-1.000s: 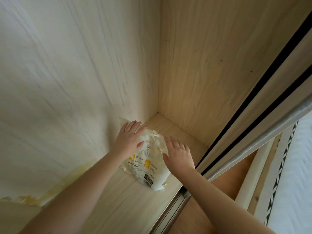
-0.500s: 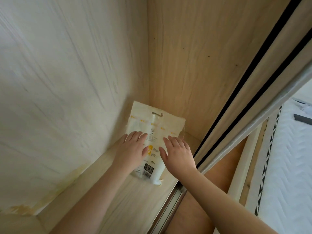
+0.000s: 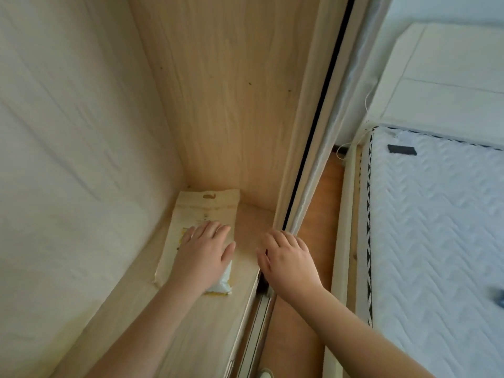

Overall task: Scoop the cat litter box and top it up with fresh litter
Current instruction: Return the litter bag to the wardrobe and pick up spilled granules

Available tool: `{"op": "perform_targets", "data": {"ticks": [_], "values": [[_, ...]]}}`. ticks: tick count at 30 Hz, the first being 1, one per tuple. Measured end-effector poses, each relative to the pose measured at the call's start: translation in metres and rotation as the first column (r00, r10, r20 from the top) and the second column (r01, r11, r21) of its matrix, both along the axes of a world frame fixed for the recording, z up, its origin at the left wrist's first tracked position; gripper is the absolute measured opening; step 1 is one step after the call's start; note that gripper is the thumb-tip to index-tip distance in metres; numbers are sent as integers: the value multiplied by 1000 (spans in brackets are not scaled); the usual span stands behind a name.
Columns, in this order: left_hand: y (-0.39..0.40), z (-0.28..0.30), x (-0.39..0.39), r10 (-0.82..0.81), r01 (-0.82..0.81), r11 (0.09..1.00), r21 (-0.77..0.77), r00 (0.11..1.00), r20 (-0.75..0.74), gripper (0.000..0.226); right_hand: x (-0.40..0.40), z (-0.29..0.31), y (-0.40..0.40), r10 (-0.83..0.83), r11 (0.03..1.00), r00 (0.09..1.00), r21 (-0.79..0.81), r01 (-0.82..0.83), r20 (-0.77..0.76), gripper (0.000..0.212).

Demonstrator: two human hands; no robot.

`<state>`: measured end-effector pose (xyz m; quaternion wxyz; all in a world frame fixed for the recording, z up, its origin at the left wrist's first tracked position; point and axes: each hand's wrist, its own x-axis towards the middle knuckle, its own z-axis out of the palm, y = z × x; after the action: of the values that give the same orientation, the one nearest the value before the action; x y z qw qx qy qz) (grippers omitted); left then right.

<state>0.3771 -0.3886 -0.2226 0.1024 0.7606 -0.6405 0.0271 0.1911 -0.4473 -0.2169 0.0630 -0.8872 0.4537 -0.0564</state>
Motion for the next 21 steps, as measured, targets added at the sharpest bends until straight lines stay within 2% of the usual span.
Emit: {"op": "perform_targets", "data": {"ticks": [4, 8, 11, 16, 21], "values": [[-12, -2, -49, -133, 134, 989, 64, 991, -16, 53, -49, 0, 9, -137, 991, 991, -5, 137, 10, 37], [-26, -7, -104, -269, 266, 953, 148, 963, -3, 57, -109, -4, 21, -305, 952, 952, 21, 305, -1, 49], [-30, -2, -152, -373, 362, 913, 188, 927, 30, 59, -154, -3, 39, -493, 869, 870, 35, 493, -21, 50], [-21, 14, -236, -541, 523, 829, 196, 840, 45, 62, -228, 10, 82, -647, 753, 761, 113, 648, -49, 66], [0, 34, -317, -721, 702, 680, 213, 693, 19, 68, -306, 27, 142, -810, 577, 585, 117, 808, -44, 83]]}}
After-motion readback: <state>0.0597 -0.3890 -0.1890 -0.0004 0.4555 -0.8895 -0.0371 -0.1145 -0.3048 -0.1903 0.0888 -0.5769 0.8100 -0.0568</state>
